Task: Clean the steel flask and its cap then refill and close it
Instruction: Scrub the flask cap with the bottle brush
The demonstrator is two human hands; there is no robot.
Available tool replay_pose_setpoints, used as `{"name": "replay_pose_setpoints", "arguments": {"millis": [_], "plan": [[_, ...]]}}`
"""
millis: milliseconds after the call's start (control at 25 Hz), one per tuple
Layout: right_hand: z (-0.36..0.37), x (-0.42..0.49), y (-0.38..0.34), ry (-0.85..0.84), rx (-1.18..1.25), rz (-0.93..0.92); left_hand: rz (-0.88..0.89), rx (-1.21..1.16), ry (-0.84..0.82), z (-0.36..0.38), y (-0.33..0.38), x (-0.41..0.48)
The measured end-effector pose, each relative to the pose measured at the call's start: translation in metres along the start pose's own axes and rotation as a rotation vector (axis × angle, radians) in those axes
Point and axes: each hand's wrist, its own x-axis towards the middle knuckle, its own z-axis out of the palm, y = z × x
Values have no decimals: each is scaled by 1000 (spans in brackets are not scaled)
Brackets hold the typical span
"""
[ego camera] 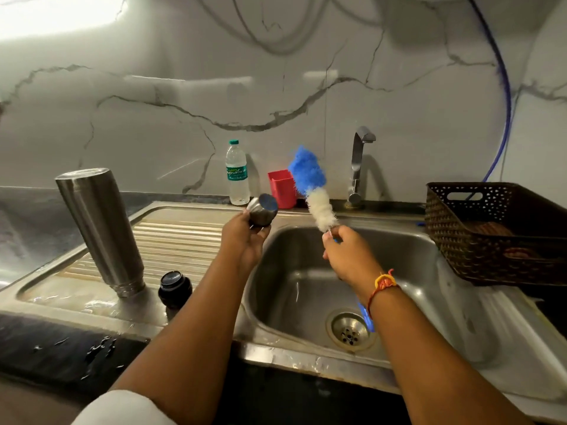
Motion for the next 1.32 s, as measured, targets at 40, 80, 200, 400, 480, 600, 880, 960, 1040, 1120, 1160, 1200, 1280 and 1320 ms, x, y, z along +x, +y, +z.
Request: {"name": "replay_pose_setpoints", "arguments": {"millis": [40, 80, 200, 400, 480, 600, 880, 960, 1040, 1120, 1160, 1200, 1280, 1320], "plan": [[0, 1, 0, 0, -10, -5, 3, -19, 12, -3, 2, 3], [1, 0, -2, -9, -25, -15, 11, -43, 26, -5, 5, 6], [6, -2, -3, -50, -91, -63, 39, -85, 54, -6, 14, 13], [8, -3, -1, -74, -155, -128, 46, -134, 60, -12, 21, 15], [9, -5, 1, -102, -189, -152, 49, -156, 47, -15, 23, 16], [10, -7, 0, -115, -203, -161, 48, -143, -4, -9, 20, 7], [4, -12, -4, -164, -199, -142, 61, -115, -64, -1, 18, -3], [4, -14, -4, -184, -203, -138, 46, -111, -76, -2, 17, -5], [5, -13, -6, -171, -171, -126, 31, 2, -126, 2, 7, -11], [6, -13, -8, -161, -153, -128, 41, 65, -129, 4, 4, -14], [6, -14, -8, -170, -160, -125, 55, 45, -105, 4, 6, -13], [6, -16, -8, -187, -165, -114, 61, -4, -77, 2, 9, -9], [5, -19, -8, -212, -168, -98, 37, -105, -52, 0, 13, -5], [5, -18, -8, -211, -164, -98, 20, -108, -69, 0, 11, -6]]}}
